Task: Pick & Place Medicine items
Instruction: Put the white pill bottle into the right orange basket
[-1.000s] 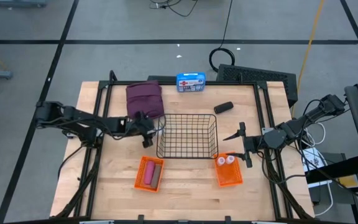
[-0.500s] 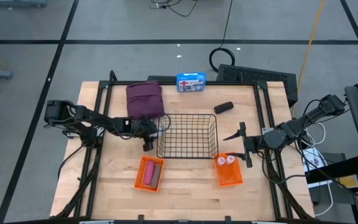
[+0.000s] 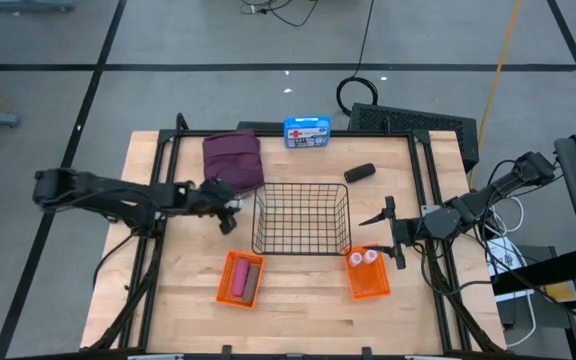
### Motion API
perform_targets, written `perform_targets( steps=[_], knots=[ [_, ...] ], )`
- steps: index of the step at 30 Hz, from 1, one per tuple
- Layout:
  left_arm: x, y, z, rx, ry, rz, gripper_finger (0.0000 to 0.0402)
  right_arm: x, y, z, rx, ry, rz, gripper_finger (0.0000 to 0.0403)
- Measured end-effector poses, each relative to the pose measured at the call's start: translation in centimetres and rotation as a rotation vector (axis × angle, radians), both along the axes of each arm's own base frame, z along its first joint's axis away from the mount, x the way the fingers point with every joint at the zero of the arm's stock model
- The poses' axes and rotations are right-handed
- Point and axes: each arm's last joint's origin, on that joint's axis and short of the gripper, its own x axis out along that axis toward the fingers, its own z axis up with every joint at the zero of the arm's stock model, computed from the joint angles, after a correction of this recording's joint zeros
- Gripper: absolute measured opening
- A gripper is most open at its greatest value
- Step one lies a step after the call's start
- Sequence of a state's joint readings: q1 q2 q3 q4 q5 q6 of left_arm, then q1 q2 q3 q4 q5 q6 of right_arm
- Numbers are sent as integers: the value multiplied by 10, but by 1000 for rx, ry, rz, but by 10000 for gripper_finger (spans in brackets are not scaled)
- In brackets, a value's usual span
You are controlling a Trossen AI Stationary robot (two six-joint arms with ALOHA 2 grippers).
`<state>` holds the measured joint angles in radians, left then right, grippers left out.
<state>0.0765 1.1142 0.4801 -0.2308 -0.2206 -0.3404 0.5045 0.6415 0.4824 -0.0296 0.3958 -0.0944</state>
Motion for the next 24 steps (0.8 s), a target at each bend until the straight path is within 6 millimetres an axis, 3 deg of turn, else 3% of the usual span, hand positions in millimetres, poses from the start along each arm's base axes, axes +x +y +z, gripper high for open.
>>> perform_targets(
  steps=[5,10,13,16,24],
  knots=[
    [-10,-1,40,-176,-354,160,147,3,-1,0,-5,-2,-16,265],
    [-4,-9,70,-298,-631,45,147,17,-4,0,-33,-41,-61,265],
    [11,-14,85,-315,-618,-2,147,29,-5,0,-125,-88,-74,265],
    [33,-21,94,-321,-490,-23,147,43,-6,1,-242,-149,-80,265],
    [119,-43,117,-359,-339,-354,147,79,-3,-3,-448,-254,-109,265]
  ],
)
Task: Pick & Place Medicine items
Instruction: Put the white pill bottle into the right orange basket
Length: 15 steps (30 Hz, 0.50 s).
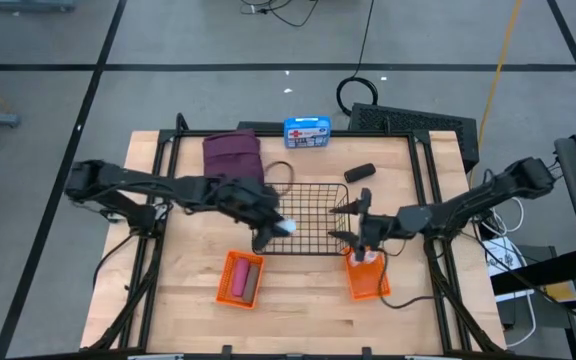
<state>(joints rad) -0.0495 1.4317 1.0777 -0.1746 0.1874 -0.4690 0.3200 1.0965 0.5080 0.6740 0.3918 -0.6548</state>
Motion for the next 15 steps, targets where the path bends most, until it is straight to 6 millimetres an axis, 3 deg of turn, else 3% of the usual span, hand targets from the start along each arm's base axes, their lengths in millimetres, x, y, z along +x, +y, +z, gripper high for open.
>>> perform_targets(
  steps=[6,15],
  knots=[
    [47,-10,11,37,-23,-163,147,22,11,-10,-40,68,38,265],
    [79,-11,-7,-47,38,-222,147,29,23,-14,-37,46,100,265]
  ],
)
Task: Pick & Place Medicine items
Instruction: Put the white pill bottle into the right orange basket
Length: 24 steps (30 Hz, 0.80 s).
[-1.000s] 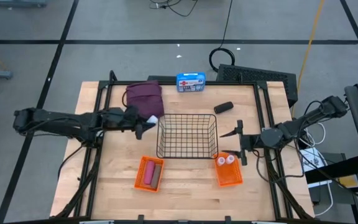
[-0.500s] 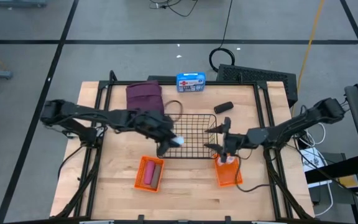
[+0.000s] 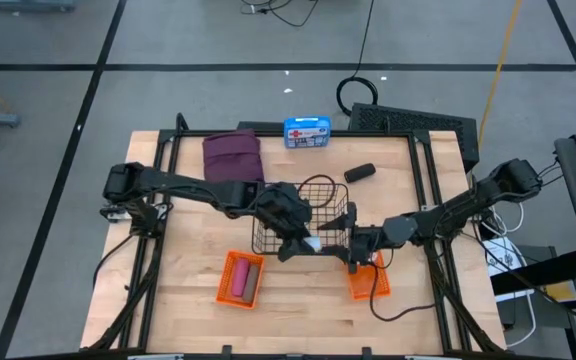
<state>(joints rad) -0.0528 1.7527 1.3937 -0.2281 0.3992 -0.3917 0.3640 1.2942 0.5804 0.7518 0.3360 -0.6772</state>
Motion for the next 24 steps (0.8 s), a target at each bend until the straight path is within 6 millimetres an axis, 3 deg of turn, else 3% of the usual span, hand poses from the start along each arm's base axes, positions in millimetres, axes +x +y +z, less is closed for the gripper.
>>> perform_targets(
  steps=[7,17,24],
  knots=[
    [4,-1,-2,-42,-4,-5,147,0,5,-2,-17,6,61,244],
    [4,0,-1,-46,-13,-5,148,0,5,-2,-23,7,88,128],
    [6,2,2,23,-82,-30,222,0,5,-3,-21,11,95,126]
  ],
)
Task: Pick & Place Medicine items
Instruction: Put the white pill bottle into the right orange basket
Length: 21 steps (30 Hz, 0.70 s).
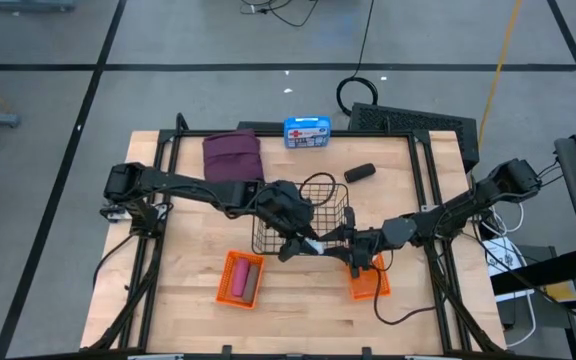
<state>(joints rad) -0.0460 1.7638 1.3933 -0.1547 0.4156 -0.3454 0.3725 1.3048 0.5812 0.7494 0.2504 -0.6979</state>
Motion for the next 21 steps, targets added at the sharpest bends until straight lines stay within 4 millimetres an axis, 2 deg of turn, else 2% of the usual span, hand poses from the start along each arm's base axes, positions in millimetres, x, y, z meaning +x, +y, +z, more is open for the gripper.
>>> perform_targets(
  steps=[3,7,11,14,16,21],
  knots=[
    [-5,10,8,-14,-8,2,246,0,0,0,1,0,-8,126],
    [-24,31,36,-40,-45,36,269,-1,-1,0,9,16,-37,126],
    [-47,38,63,137,-141,102,280,-5,-5,1,-5,33,-151,126],
    [-59,33,77,288,-274,184,281,-12,-9,9,9,-7,-239,125],
    [-59,28,71,338,-355,230,279,-18,-12,16,26,-60,-277,125],
    [-56,22,41,341,-552,255,274,-36,-19,24,44,-264,-294,125]
  ],
)
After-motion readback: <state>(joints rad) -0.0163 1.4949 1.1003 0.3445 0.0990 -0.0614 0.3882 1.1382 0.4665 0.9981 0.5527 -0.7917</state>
